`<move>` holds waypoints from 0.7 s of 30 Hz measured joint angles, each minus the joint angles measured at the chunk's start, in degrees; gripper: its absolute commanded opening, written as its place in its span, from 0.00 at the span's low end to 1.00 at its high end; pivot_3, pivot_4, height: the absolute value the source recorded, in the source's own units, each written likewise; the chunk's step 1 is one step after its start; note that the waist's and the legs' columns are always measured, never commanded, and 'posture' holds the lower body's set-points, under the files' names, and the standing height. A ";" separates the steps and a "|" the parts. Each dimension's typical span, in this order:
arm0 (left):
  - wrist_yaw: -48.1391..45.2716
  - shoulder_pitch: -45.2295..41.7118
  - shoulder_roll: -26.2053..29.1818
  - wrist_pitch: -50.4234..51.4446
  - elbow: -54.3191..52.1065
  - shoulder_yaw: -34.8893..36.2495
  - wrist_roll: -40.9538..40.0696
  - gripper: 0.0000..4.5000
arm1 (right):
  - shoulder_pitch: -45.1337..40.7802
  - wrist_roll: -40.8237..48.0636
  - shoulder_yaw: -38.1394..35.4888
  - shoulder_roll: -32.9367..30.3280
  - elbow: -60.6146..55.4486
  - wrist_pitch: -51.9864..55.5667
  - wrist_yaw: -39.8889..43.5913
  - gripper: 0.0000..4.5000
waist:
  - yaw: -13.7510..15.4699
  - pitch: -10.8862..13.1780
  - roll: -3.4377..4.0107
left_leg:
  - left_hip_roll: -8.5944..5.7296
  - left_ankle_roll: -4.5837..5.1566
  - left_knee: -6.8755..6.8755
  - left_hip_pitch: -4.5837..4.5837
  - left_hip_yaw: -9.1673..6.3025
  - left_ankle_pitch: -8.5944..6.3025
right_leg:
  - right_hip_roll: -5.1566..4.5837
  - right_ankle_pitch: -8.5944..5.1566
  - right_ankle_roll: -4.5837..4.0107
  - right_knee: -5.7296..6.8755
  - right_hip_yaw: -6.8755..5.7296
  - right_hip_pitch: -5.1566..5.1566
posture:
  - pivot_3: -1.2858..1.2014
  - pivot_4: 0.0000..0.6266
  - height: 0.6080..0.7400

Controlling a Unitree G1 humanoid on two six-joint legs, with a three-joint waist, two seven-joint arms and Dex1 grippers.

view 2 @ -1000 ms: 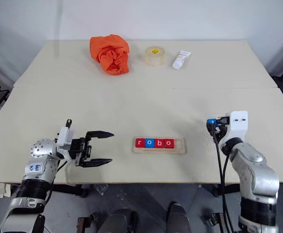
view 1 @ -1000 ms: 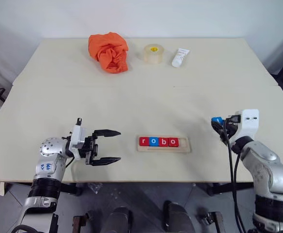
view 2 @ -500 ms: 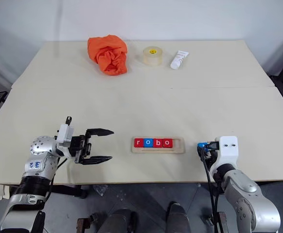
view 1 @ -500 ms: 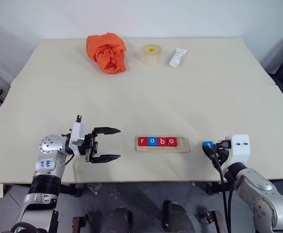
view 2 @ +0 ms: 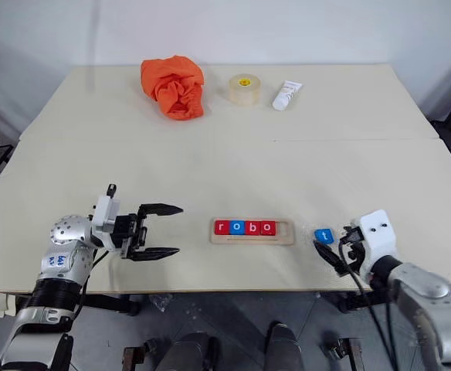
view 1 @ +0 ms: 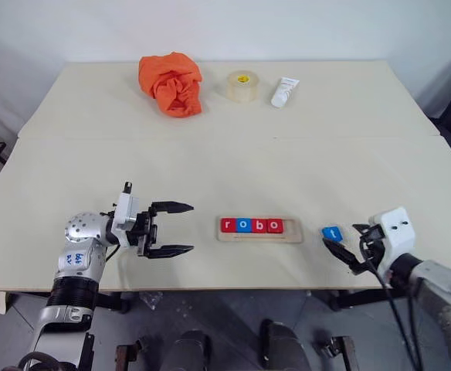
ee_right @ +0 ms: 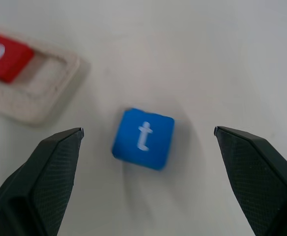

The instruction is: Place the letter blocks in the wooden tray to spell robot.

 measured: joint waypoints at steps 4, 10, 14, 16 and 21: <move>0.00 -0.17 -0.01 -0.01 0.14 -0.04 0.00 1.00 | -2.43 -1.43 1.45 -11.74 7.18 -6.87 13.48 0.99 | -0.16 0.02 -0.01 | 0.04 0.04 0.00 0.04 0.12 -0.01 | 0.00 0.02 0.04 -0.05 0.03 0.02 | 0.52 0.24 1.00; 0.04 0.39 -0.26 0.01 -0.17 -0.19 -0.01 1.00 | -15.72 -5.80 13.25 -18.58 21.59 -19.08 31.09 0.99 | -0.18 0.05 -0.07 | 0.08 0.01 0.06 0.02 0.16 0.00 | -0.01 0.05 0.09 -0.11 0.00 0.03 | 0.52 0.24 1.00; 0.47 2.47 -0.23 0.21 -1.80 -0.08 -0.05 1.00 | -22.89 -10.65 20.19 -18.36 29.96 -26.62 37.06 0.99 | -0.14 0.05 -0.07 | 0.10 -0.03 0.06 -0.01 0.11 -0.03 | -0.01 0.04 0.08 -0.13 -0.04 0.01 | 0.52 0.24 1.00; 0.89 3.55 -0.14 0.52 -2.87 0.19 -0.08 1.00 | -24.49 -12.88 22.71 -17.84 33.22 -29.72 38.78 0.99 | -0.01 0.05 -0.07 | 0.10 -0.04 0.06 -0.05 0.04 -0.04 | -0.02 0.04 0.08 -0.17 -0.08 0.01 | 0.52 0.24 1.00; 2.02 4.91 0.37 1.03 -5.06 0.81 -0.14 1.00 | -28.28 -15.92 25.29 -15.81 39.25 -34.66 41.06 0.99 | -0.04 0.05 -0.06 | 0.10 -0.07 0.10 -0.05 0.04 -0.05 | -0.06 0.05 0.08 -0.18 -0.11 0.03 | 0.52 0.24 1.00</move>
